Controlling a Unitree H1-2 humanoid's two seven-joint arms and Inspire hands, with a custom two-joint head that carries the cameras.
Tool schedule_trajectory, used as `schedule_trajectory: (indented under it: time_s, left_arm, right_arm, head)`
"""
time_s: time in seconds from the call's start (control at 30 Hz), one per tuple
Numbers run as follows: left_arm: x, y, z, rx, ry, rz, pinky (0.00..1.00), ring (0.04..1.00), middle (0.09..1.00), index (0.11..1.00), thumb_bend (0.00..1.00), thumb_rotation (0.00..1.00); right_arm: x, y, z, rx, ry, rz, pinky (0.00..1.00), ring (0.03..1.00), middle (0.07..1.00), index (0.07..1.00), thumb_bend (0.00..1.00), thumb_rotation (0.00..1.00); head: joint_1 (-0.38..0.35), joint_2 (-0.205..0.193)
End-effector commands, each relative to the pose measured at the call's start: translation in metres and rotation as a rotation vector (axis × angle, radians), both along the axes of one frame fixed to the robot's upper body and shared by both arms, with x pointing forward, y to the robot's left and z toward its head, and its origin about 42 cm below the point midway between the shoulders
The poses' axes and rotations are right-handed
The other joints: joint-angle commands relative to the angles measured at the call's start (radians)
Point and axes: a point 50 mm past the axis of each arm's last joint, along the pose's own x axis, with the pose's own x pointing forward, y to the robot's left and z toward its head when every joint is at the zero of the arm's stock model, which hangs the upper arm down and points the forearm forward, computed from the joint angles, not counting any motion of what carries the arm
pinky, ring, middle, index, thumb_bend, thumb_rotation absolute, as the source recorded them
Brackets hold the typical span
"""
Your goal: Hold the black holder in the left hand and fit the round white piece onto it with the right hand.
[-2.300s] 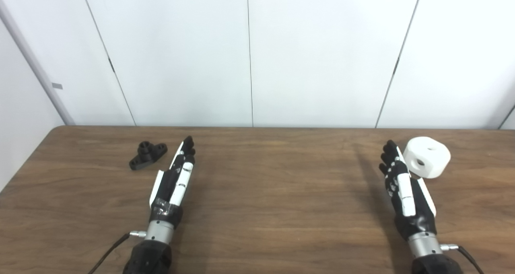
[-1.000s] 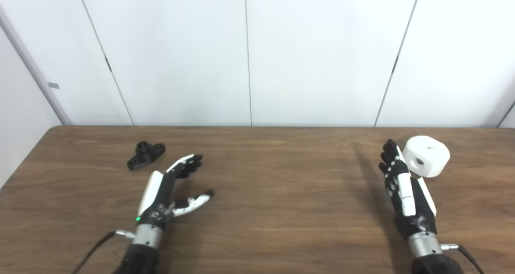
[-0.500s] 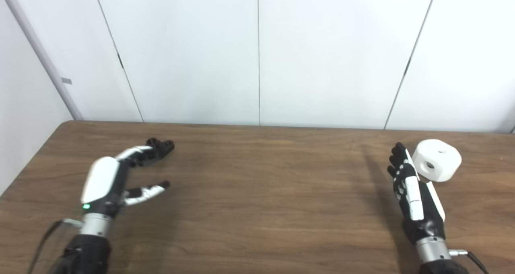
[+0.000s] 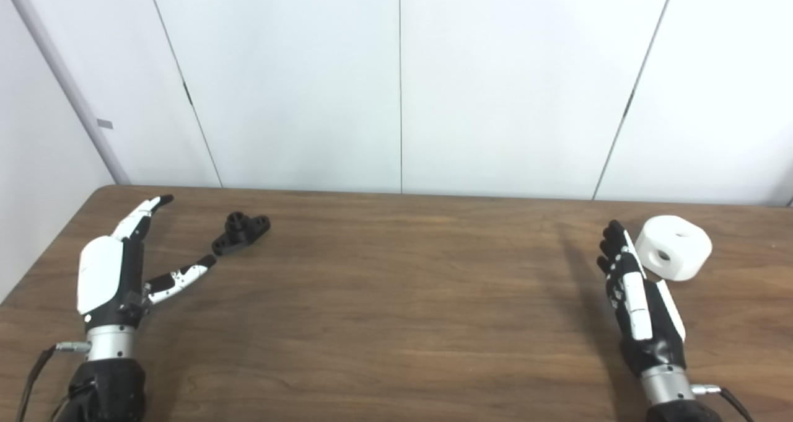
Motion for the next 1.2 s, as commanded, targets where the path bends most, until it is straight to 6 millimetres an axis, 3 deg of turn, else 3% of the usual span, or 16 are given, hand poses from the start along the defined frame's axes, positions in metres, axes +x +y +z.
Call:
schedule_trajectory:
  time_s: [0.0,0.13,0.3,0.47,0.7,1.17]
  left_arm:
    - [0.014,0.017,0.029,0.065,-0.007,0.003,0.86,0.912,0.923,0.891,0.83,0.32]
    - [0.026,0.030,0.038,0.146,0.149,0.031,0.94,0.978,0.968,0.912,0.90,0.43]
    - [0.039,0.043,0.049,0.219,0.236,0.020,1.00,1.000,0.976,0.862,0.99,0.50]
    - [0.050,0.052,0.052,0.253,0.275,-0.001,1.00,1.000,0.972,0.816,1.00,0.52]
    - [0.058,0.055,0.051,0.261,0.326,-0.037,1.00,1.000,0.971,0.817,1.00,0.56]
    - [0.072,0.050,0.051,0.308,0.409,-0.080,1.00,1.000,0.948,0.772,1.00,0.56]
  right_arm:
    - [-0.006,0.002,-0.015,0.019,0.027,-0.004,1.00,1.000,1.000,1.000,0.48,1.00]
    - [-0.007,0.002,-0.015,0.027,0.030,-0.001,1.00,1.000,1.000,1.000,0.48,1.00]
    - [-0.006,0.000,-0.014,0.028,0.017,-0.001,1.00,1.000,1.000,1.000,0.49,1.00]
    - [-0.006,-0.002,-0.014,0.027,0.013,0.001,1.00,1.000,1.000,1.000,0.49,1.00]
    - [-0.006,-0.006,-0.013,0.050,0.012,-0.006,1.00,1.000,1.000,1.000,0.48,1.00]
    - [-0.007,-0.014,-0.007,0.076,-0.005,0.001,1.00,1.000,1.000,1.000,0.44,1.00]
  head:
    - [0.002,-0.005]
    - [0.016,-0.009]
    - [0.028,-0.008]
    - [0.053,-0.013]
    - [0.088,-0.016]
    - [0.142,-0.014]
